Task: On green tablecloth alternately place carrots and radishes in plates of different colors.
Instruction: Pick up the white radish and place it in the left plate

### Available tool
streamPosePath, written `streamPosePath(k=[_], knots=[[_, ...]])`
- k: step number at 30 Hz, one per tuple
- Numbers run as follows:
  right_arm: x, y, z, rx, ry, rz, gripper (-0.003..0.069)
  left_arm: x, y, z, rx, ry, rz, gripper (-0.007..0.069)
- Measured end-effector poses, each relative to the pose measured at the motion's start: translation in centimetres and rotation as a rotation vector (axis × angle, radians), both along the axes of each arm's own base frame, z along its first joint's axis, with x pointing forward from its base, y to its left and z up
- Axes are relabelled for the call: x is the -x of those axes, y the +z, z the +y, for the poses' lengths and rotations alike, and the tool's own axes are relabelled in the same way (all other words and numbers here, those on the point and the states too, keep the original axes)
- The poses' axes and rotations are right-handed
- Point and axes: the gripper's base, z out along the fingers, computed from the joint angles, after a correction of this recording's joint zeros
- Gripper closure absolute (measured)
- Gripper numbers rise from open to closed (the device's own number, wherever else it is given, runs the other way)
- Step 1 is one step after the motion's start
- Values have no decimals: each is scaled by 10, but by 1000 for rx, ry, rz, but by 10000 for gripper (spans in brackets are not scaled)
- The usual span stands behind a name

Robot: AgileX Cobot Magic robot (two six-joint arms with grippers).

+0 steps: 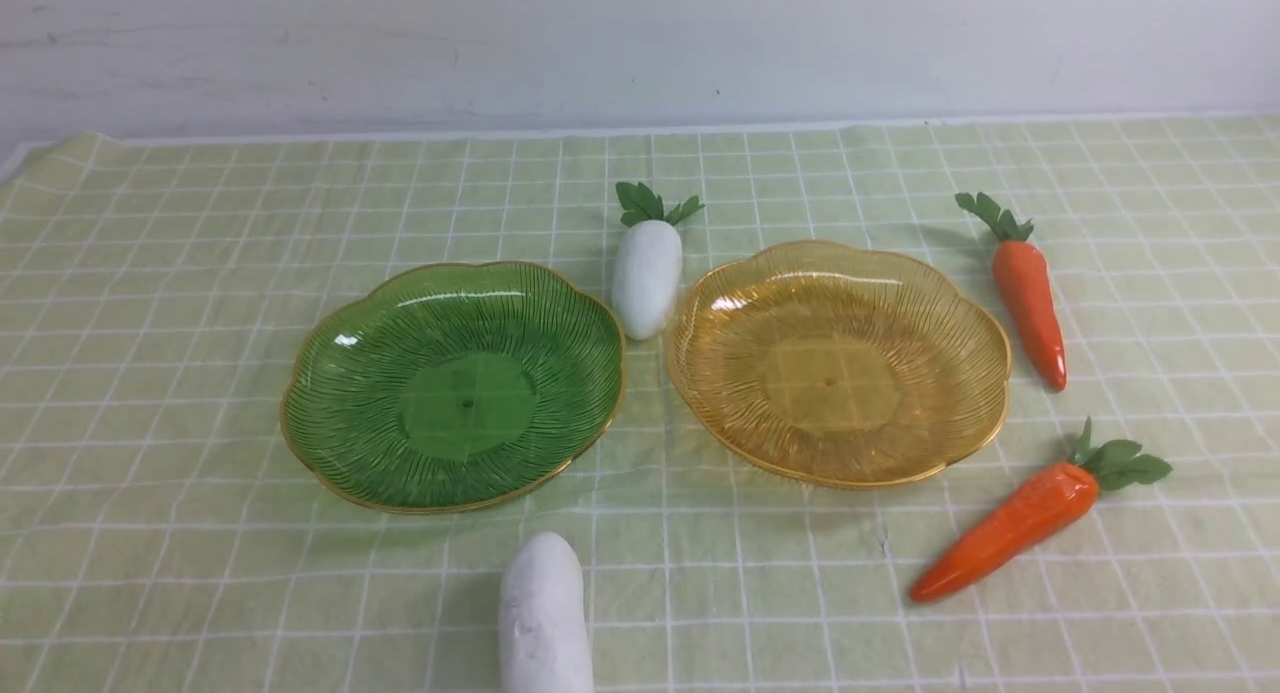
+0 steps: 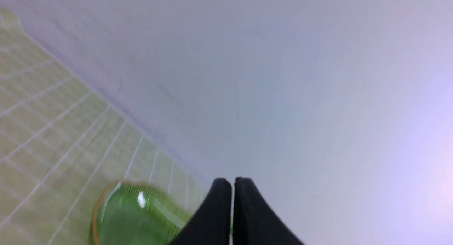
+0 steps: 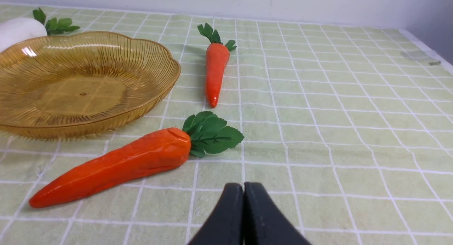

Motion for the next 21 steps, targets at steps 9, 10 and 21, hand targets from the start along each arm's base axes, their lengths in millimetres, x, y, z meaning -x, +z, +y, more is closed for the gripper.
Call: streamPosePath(k=[9, 10, 21], knots=[[0, 0, 0, 1, 0, -4, 673, 7, 106, -20, -209, -179, 9, 632], [0, 1, 0, -10, 0, -17, 673, 1, 111, -25, -262, -236, 80, 632], [-2, 25, -3, -751, -79, -338, 673, -128, 77, -54, -650, -745, 1116, 632]])
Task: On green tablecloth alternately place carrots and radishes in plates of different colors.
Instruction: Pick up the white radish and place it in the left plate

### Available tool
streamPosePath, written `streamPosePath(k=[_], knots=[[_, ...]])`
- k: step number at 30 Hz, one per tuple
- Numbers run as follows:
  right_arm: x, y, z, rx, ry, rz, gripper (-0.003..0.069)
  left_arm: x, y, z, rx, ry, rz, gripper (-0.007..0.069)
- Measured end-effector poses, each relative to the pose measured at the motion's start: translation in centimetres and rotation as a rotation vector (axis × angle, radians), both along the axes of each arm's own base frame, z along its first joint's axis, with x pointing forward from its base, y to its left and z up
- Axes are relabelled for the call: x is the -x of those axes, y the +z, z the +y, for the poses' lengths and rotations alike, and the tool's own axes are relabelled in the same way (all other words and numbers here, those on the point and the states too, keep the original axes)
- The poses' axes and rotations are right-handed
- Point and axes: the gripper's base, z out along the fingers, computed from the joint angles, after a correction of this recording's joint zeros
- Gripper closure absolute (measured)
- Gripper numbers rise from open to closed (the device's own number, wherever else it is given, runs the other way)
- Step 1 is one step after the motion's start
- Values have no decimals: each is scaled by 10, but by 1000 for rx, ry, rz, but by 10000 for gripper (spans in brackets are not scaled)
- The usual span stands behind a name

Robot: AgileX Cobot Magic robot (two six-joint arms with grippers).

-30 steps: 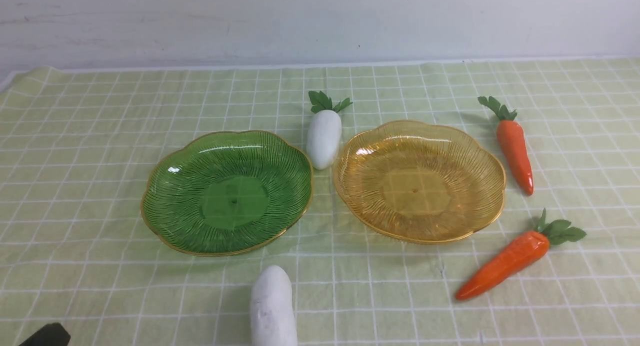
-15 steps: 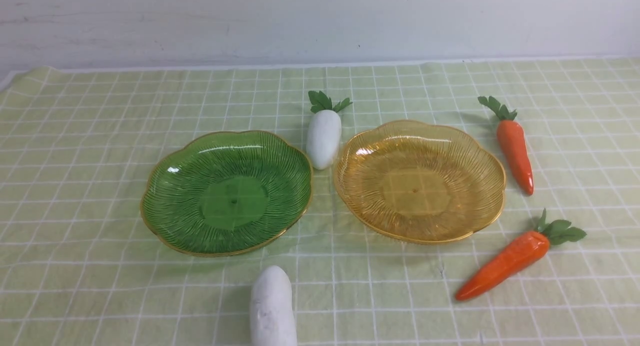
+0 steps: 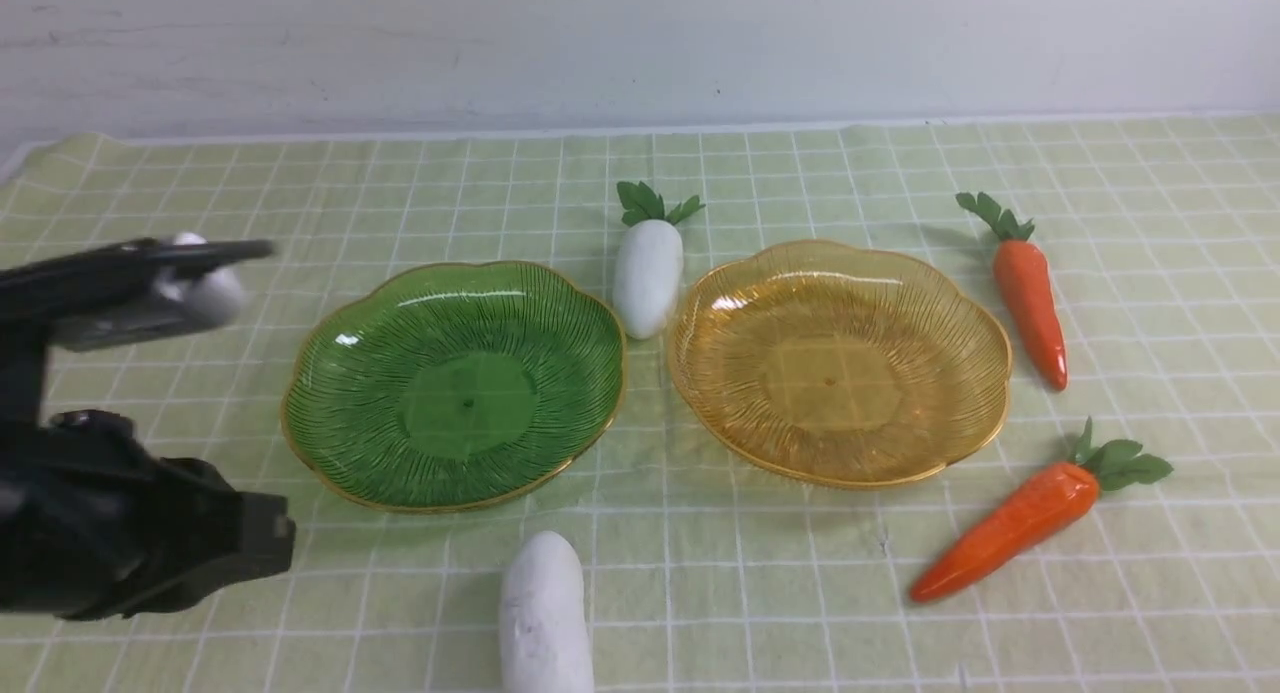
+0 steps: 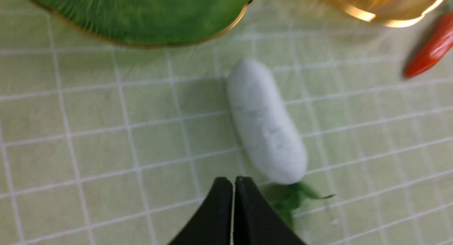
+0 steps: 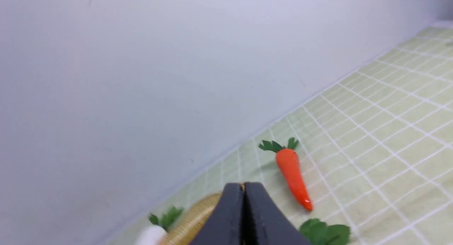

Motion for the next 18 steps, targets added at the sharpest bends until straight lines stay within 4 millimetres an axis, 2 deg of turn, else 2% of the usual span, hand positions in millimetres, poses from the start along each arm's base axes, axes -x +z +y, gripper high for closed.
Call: streamPosePath(k=[2, 4, 6, 10, 11, 12, 13, 15, 17, 18], knots=[[0, 1, -1, -78, -7, -21, 673, -26, -13, -2, -48, -25, 98, 632], [0, 2, -2, -114, -15, -34, 673, -34, -18, -4, -67, -38, 124, 632], [1, 5, -6, -159, -45, -71, 673, -54, -30, -21, -94, -107, 194, 632], [2, 10, -7, -207, -51, -97, 673, -64, -39, -58, -105, -198, 240, 632], [2, 11, -6, -205, -47, -96, 673, -65, -41, -62, -107, -205, 248, 632], [3, 17, -4, -193, -18, -91, 673, -64, -42, -68, -109, -214, 255, 632], [3, 36, 3, -142, 45, -64, 673, -65, -47, -80, -117, -235, 274, 632], [2, 46, 6, -108, 74, -41, 673, -65, -49, -84, -122, -244, 276, 631], [-6, 74, 15, -23, 173, 59, 673, -66, -56, -95, -147, -277, 270, 608], [-10, 81, 17, 8, 199, 90, 673, -66, -58, -97, -155, -286, 270, 601]])
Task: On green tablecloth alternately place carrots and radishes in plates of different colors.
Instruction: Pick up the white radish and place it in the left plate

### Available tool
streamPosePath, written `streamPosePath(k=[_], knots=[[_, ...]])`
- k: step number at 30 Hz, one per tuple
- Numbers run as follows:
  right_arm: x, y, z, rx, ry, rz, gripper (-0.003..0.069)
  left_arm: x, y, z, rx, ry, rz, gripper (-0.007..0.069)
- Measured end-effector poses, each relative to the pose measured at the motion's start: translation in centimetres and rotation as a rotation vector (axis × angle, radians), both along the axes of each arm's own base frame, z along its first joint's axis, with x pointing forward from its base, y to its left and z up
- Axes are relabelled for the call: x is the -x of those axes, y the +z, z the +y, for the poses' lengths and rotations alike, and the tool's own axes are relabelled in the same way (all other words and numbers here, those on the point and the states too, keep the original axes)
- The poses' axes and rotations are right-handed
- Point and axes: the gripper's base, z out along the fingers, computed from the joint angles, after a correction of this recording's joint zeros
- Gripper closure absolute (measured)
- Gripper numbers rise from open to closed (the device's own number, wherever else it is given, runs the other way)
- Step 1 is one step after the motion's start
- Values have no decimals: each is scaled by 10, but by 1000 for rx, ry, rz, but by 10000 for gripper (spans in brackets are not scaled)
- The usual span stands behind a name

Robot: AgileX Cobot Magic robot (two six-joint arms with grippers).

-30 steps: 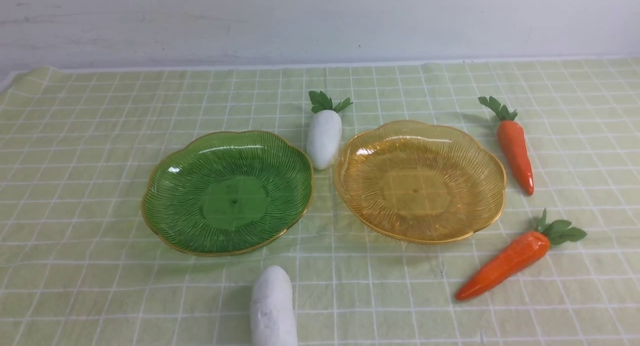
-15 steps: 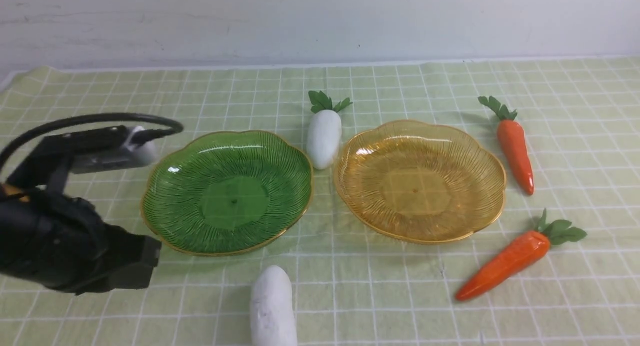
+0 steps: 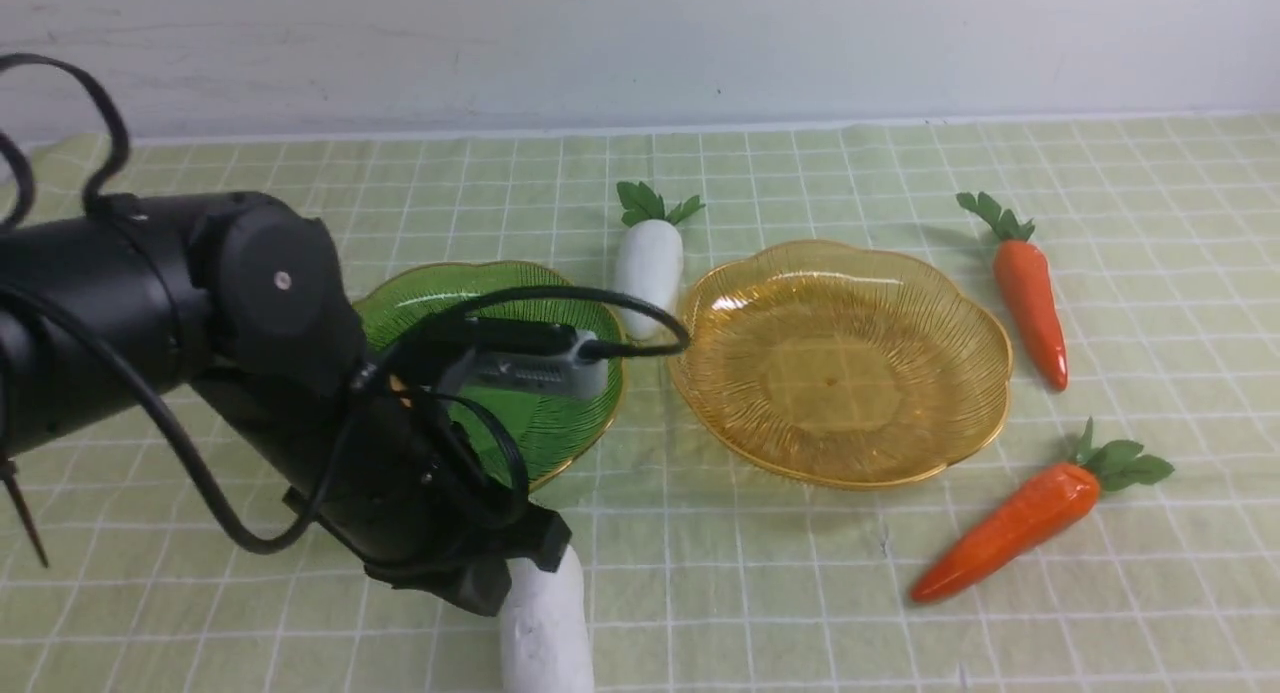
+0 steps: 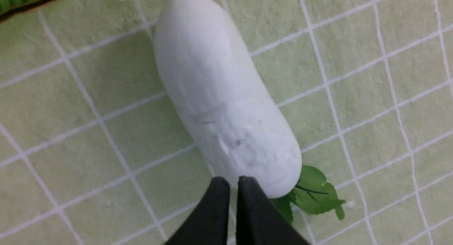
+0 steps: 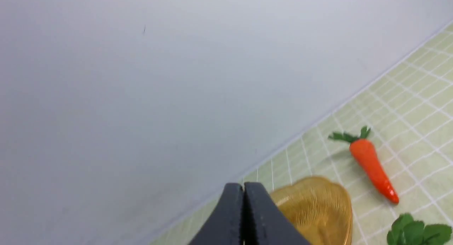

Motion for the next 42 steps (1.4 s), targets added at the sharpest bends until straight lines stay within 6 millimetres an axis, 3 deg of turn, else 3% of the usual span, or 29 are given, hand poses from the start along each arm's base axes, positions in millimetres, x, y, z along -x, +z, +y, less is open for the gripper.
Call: streamPosePath(k=[1, 3, 4, 5, 6, 9, 10, 13, 15, 18, 21, 23, 26, 28, 32, 34, 37, 38, 40, 41, 42], knots=[[-11, 18, 7, 78, 91, 95, 673, -1, -4, -5, -18, -22, -14, 553], [-18, 26, 10, 121, 146, 151, 673, -2, -7, -7, -24, -28, -22, 515], [-29, 35, 15, 181, 232, 241, 673, -5, -10, -9, -26, -23, -31, 437], [-33, 38, 17, 202, 263, 271, 673, -5, -11, -10, -25, -20, -33, 414], [-41, 40, 20, 247, 323, 327, 673, -8, -14, -11, -22, -4, -41, 328], [-58, 35, 23, 299, 424, 440, 673, -15, -22, -14, -11, 63, -45, 123], [-58, 34, 23, 299, 430, 448, 673, -16, -22, -14, -10, 68, -45, 111], [-72, 23, 24, 291, 471, 526, 673, -22, -38, -17, -19, 115, -17, -31], [-79, 18, 23, 285, 481, 561, 673, -26, -52, -19, -41, 126, 22, -55], [-87, 12, 23, 274, 489, 599, 673, -29, -66, -20, -63, 126, 59, -45], [-93, 10, 23, 266, 500, 627, 673, -29, -74, -20, -80, 123, 91, 53], [-105, 12, 23, 247, 527, 697, 673, -27, -73, -20, -93, 114, 114, 218], [-120, 14, 20, 232, 524, 773, 673, -28, -62, -21, -96, 82, 119, 201], [-133, 14, 16, 251, 503, 834, 667, -30, -46, -23, -81, 56, 94, 201], [-167, 4, 6, 234, 422, 994, 608, -40, 25, -26, -10, -1, -113, 201], [-181, -7, 2, 237, 399, 1042, 543, -45, 53, -22, -9, -9, -213, 201], [-194, -20, 0, 214, 381, 1077, 480, -53, 68, -16, -20, 1, -275, 201], [-209, -36, -1, 182, 361, 1123, 393, -61, 75, -8, -31, 21, -309, 201], [-216, -45, -2, 169, 351, 1142, 330, -67, 76, -1, -39, 42, -320, 201], [-227, -58, -3, 152, 338, 1172, 236, -80, 72, 11, -54, 85, -330, 201], [-234, -66, -4, 144, 332, 1189, 186, -87, 68, 16, -60, 104, -332, 201]])
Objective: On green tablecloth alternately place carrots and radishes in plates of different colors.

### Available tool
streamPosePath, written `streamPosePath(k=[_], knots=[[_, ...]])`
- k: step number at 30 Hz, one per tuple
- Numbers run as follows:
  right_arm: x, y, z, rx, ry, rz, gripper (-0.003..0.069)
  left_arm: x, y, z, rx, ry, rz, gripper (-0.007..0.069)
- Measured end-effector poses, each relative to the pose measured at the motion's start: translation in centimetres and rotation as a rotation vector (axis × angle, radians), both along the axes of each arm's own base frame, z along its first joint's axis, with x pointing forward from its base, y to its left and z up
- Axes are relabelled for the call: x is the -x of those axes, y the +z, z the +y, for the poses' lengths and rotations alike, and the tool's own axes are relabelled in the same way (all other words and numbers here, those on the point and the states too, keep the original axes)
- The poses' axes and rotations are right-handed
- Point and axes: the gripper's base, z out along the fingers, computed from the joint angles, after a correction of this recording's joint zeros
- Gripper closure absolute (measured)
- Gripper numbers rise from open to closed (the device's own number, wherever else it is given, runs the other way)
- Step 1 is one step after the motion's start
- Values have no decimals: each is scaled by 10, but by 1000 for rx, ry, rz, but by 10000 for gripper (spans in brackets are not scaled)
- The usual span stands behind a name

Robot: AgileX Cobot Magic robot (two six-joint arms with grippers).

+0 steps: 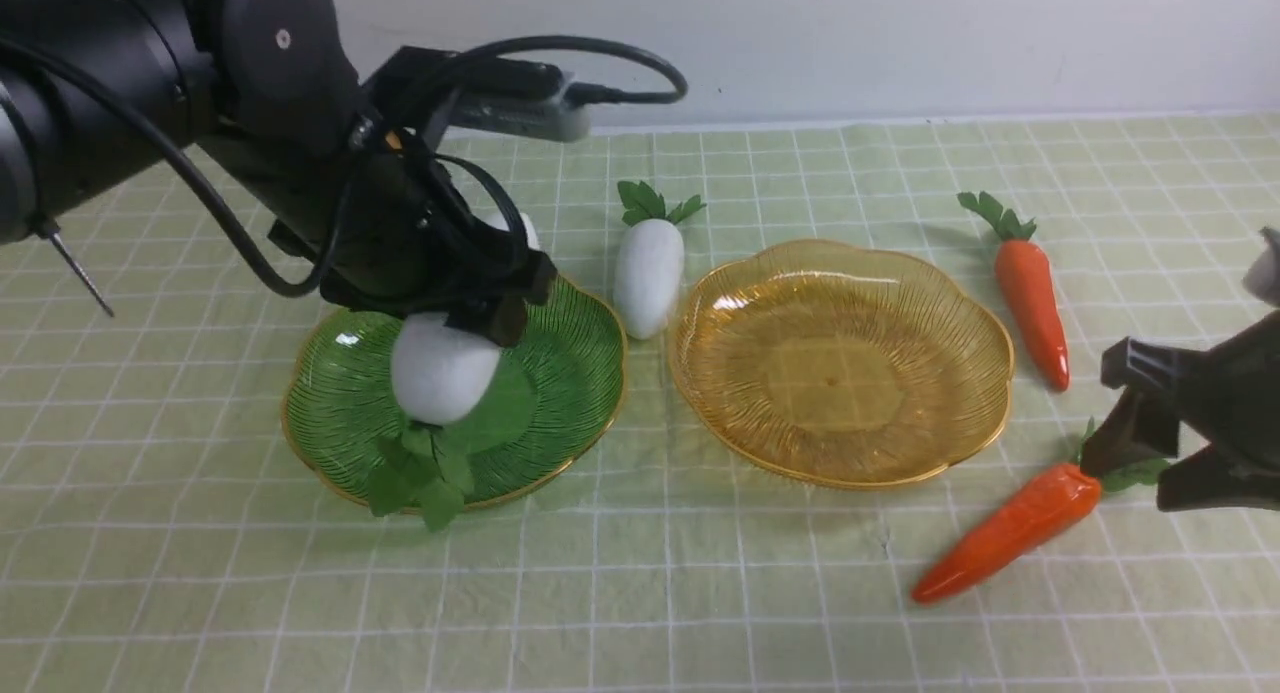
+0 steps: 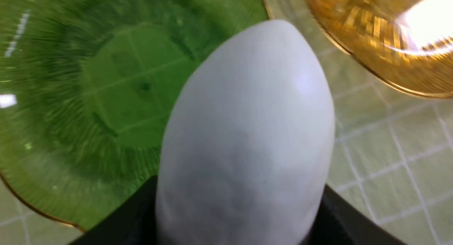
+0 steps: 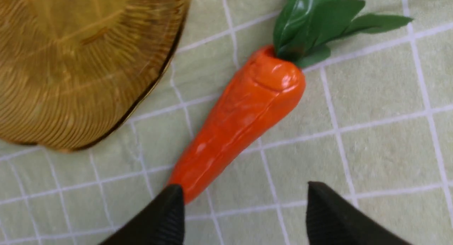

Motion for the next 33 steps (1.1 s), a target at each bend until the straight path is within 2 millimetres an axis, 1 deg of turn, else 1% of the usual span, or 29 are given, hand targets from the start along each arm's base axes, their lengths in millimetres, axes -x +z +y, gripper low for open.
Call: streamPosePath(k=[1, 2, 4, 5, 6, 7, 8, 10, 12, 13, 14, 15, 16, 17, 18, 19, 20, 21, 23, 25, 26, 27, 28, 29, 30, 31, 32, 33], knots=[[-3, -2, -1, 1, -5, 0, 168, -3, -2, 2, -1, 9, 3, 201], [-13, -13, -2, 1, -15, 23, 108, -16, -14, 11, -5, 43, 3, 201], [-24, -25, -2, -2, -23, 43, 43, -32, -34, 20, -13, 78, 18, 201], [-28, -29, -2, -3, -24, 52, 25, -35, -39, 21, -15, 83, 18, 201], [-33, -34, -3, -4, -26, 65, 11, -41, -49, 22, -18, 90, 28, 201], [-36, -38, -3, -5, -28, 74, 2, -44, -56, 21, -20, 92, 35, 201], [-37, -41, -3, -6, -28, 79, 1, -45, -57, 22, -21, 93, 33, 201], [-45, -54, -3, -11, -43, 112, -5, -53, -76, 19, -26, 94, 50, 201], [-48, -64, -4, -12, -52, 133, -1, -57, -83, 19, -29, 93, 58, 198], [-49, -67, -4, -10, -53, 137, 5, -58, -88, 18, -32, 94, 65, 183], [-52, -67, -4, -9, -59, 128, 22, -59, -90, 18, -37, 92, 69, 159], [-53, -68, -5, -7, -61, 125, 42, -59, -92, 19, -41, 91, 71, 120], [-53, -68, -5, -5, -57, 120, 87, -59, -92, 19, -47, 89, 70, 84], [-53, -68, -5, -3, -54, 119, 106, -59, -92, 19, -48, 89, 70, 78], [-54, -70, -5, 4, -48, 114, 214, -60, -89, 19, -57, 85, 66, 20], [-54, -70, -5, 7, -46, 111, 247, -60, -89, 19, -58, 84, 66, 15], [-54, -70, -6, 14, -40, 112, 319, -61, -85, 19, -59, 83, 63, -1], [-54, -70, -7, 33, -26, 112, 390, -62, -78, 19, -60, 83, 63, -13], [-52, -68, -9, 54, -10, 109, 382, -63, -71, 19, -61, 82, 66, -11], [-48, -56, -17, 83, -3, 87, 373, -68, -51, 17, -49, 81, 43, 27], [-46, -45, -21, 90, -12, 61, 373, -70, -41, 15, -40, 81, 35, 67], [-43, -27, -26, 96, -29, 9, 373, -72, -28, 12, -30, 73, 15, 136], [-41, -16, -28, 100, -39, -28, 373, -73, -20, 9, -24, 63, -3, 195], [-39, -2, -30, 104, -46, -74, 373, -74, -8, 5, -16, 51, -33, 284], [-39, 4, -30, 105, -50, -99, 373, -75, -4, 3, -12, 44, -47, 324], [-40, 21, -30, 107, -53, -164, 373, -77, 12, -4, 4, 26, -102, 462], [-44, 36, -27, 94, -50, -224, 373, -81, 24, -10, 17, 8, -151, 541], [-46, 41, -26, 94, -46, -243, 373, -81, 25, -12, 22, 5, -158, 541]])
